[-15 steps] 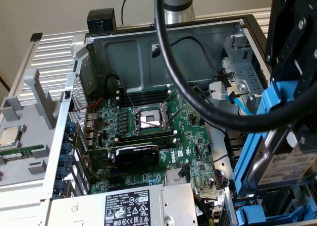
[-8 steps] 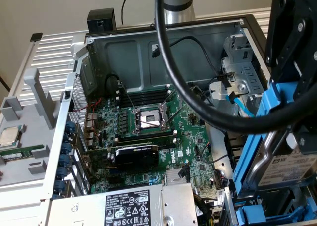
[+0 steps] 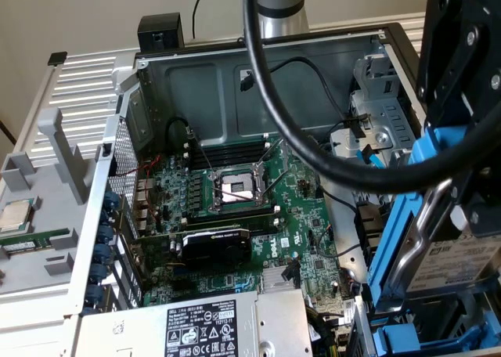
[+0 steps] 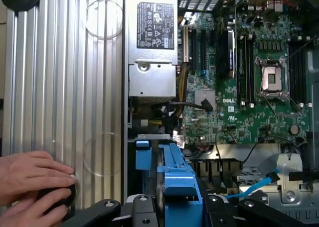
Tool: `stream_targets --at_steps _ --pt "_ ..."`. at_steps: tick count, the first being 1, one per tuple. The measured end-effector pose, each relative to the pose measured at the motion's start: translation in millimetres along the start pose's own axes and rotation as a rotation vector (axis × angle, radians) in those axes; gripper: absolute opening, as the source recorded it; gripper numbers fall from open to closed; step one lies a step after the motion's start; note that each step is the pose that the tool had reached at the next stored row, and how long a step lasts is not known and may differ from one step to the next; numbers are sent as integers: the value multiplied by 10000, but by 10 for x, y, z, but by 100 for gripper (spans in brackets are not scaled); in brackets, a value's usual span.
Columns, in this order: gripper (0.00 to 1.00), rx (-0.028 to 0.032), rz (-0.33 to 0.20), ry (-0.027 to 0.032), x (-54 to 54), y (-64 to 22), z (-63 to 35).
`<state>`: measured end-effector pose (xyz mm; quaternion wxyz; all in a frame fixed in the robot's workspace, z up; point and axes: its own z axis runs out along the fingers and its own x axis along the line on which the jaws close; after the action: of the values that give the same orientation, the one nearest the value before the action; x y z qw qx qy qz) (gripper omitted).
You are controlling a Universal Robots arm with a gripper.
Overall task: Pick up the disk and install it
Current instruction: 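Insert the disk into the insertion slot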
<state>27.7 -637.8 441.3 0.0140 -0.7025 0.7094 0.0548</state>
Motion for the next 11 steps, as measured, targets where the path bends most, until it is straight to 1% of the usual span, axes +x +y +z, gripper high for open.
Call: stream_targets --at_steps 3,4,5,11 --pt "37 0 6 106 -11 0 3" --pt "37 0 8 127 -18 0 5" --pt "37 0 8 135 -22 0 6" --pt "37 3 8 135 -21 2 21"
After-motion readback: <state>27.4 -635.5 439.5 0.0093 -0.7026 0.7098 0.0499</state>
